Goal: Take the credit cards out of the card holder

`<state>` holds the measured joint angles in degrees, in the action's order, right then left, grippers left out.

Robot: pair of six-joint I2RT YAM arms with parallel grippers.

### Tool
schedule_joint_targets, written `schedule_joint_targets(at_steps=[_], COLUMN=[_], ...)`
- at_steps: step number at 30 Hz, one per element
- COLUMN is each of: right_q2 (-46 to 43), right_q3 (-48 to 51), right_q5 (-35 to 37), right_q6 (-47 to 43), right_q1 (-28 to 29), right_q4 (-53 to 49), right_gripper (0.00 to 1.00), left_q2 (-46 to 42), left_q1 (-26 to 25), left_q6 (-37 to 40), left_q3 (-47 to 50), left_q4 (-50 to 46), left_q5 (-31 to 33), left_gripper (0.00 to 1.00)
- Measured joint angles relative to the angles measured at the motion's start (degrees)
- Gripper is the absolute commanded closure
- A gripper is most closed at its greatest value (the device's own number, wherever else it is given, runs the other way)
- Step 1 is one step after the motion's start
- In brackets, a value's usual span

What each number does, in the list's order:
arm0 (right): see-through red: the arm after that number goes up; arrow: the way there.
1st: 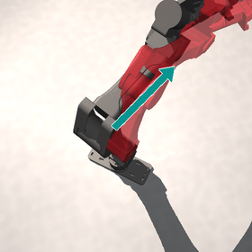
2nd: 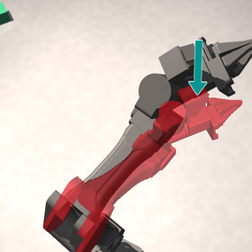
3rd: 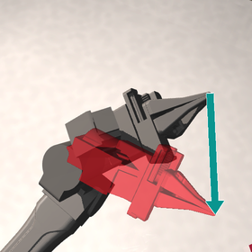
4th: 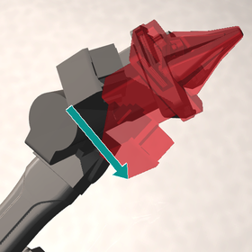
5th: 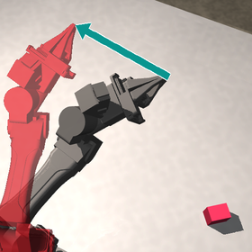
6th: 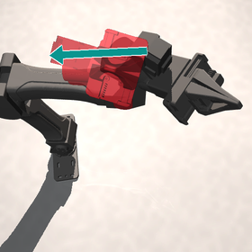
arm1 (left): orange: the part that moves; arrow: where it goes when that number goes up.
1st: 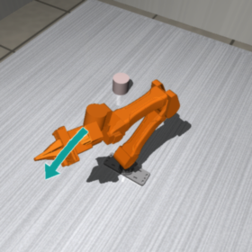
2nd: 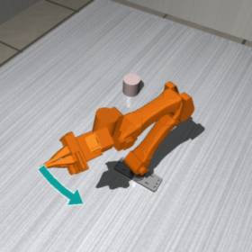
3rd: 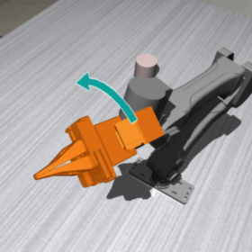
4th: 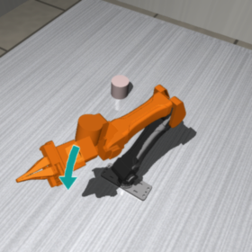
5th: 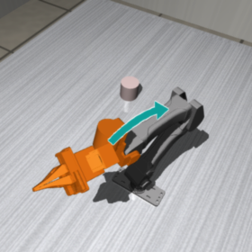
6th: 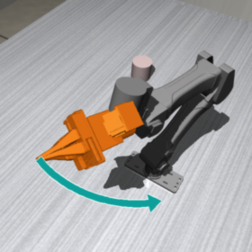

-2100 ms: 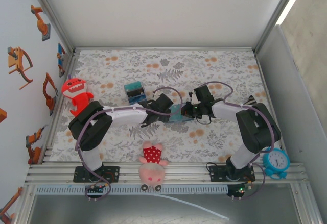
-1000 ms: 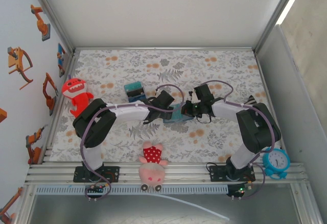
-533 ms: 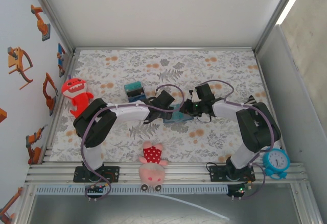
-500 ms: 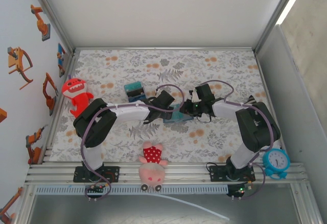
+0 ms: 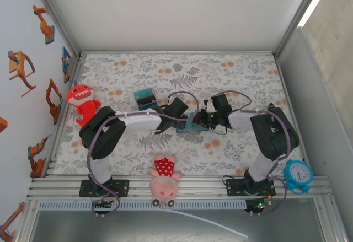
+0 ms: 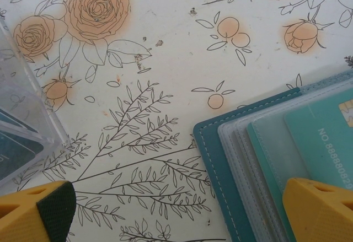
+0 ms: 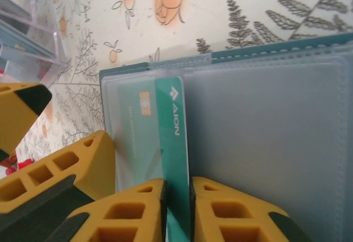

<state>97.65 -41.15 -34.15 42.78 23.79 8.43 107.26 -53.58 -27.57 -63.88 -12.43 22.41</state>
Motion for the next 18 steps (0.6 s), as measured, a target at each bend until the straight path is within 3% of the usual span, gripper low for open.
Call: schedule_joint_targets(at_steps=[3,18], right_q2=[0.0,-1.25], right_q3=[0.5,1.49], right_q5=[-1.7,-3.45], right_q6=[1.11,0.15], right_q1=[-0.55,-2.93], right_q4=[2.08,1.95], right_gripper=[1.0,1.0], left_q2=[0.0,0.0], left_q1=[0.0,0.39], left_q6=[0.0,-0.13], left_q3=[0.0,0.0], left_q4=[-0.02,0.09], left_q5=[0.07,-0.48], left_gripper=[0.03,0.03])
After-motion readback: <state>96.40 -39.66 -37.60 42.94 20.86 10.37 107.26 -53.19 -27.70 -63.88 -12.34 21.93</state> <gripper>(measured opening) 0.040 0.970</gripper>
